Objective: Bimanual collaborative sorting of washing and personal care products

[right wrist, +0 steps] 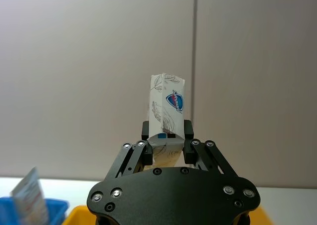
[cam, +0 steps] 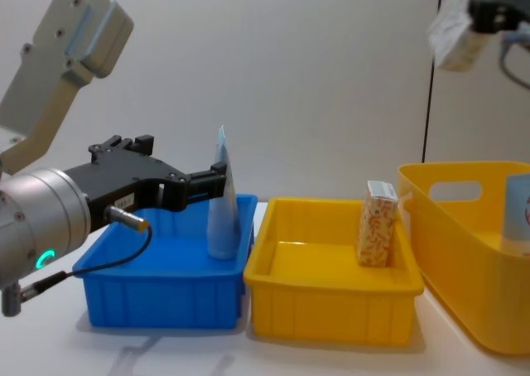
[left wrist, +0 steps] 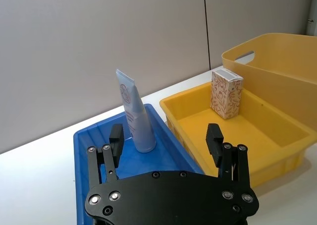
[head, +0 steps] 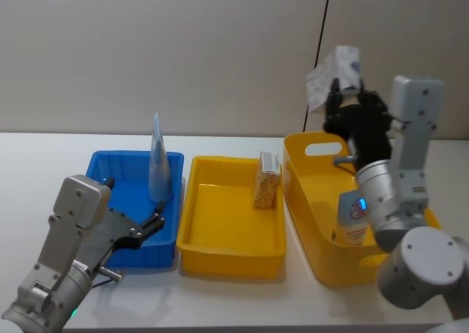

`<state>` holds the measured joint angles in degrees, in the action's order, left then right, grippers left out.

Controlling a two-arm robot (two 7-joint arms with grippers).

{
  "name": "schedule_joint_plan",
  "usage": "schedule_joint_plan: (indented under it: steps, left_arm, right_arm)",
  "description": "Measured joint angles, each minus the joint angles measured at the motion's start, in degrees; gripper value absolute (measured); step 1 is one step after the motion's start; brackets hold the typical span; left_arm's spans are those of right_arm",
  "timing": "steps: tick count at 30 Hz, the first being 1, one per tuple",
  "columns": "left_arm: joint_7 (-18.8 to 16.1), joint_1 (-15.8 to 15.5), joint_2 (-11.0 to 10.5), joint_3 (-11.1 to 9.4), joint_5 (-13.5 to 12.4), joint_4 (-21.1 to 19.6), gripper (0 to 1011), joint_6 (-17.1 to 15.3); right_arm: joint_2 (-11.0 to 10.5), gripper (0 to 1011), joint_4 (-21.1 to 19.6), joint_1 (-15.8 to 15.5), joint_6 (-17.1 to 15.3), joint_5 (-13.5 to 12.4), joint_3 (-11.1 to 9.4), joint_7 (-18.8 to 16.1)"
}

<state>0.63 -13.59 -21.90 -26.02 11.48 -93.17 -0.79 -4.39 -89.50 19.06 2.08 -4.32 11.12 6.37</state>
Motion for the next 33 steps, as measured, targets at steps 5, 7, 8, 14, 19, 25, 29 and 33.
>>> schedule_joint_plan:
  steps: [5, 7, 8, 14, 19, 25, 29, 33]
  left_arm:
    - [0.0, 0.0, 0.0, 0.0, 0.0, 0.0, 1001, 0.0]
    - [0.0, 0.0, 0.0, 0.0, 0.0, 0.0, 1001, 0.0]
    - [0.0, 0.0, 0.0, 0.0, 0.0, 0.0, 1001, 0.0]
    - [0.0, 0.0, 0.0, 0.0, 0.0, 0.0, 1001, 0.0]
    - [0.0, 0.0, 0.0, 0.0, 0.0, 0.0, 1001, 0.0]
    - [0.0, 0.0, 0.0, 0.0, 0.0, 0.0, 1002, 0.0]
    - [0.0, 0.0, 0.0, 0.0, 0.0, 0.0, 1001, 0.0]
    - [0.0, 0.0, 0.0, 0.0, 0.0, 0.0, 1001, 0.0]
  right_arm:
    - [-0.5, 300, -1.3, -0.6, 0.4, 1.0, -2.0, 1.8]
    - [-0.8, 300, -1.9, -0.9, 0.4, 1.6, -2.9, 2.7]
    - [-0.9, 300, -2.1, -1.1, 0.4, 1.8, -3.3, 3.0]
    - [-1.6, 300, -3.2, -2.1, 0.0, 3.5, -5.4, 5.2]
    - [-2.2, 300, -4.1, -3.4, -1.8, 5.2, -7.3, 7.2]
    - [-2.7, 300, -4.8, -4.8, -4.8, 6.6, -9.1, 8.7]
    - [-2.9, 300, -5.0, -5.8, -7.6, 7.3, -10.2, 9.3]
    - [-3.1, 300, -5.1, -6.5, -9.9, 7.5, -10.9, 9.3]
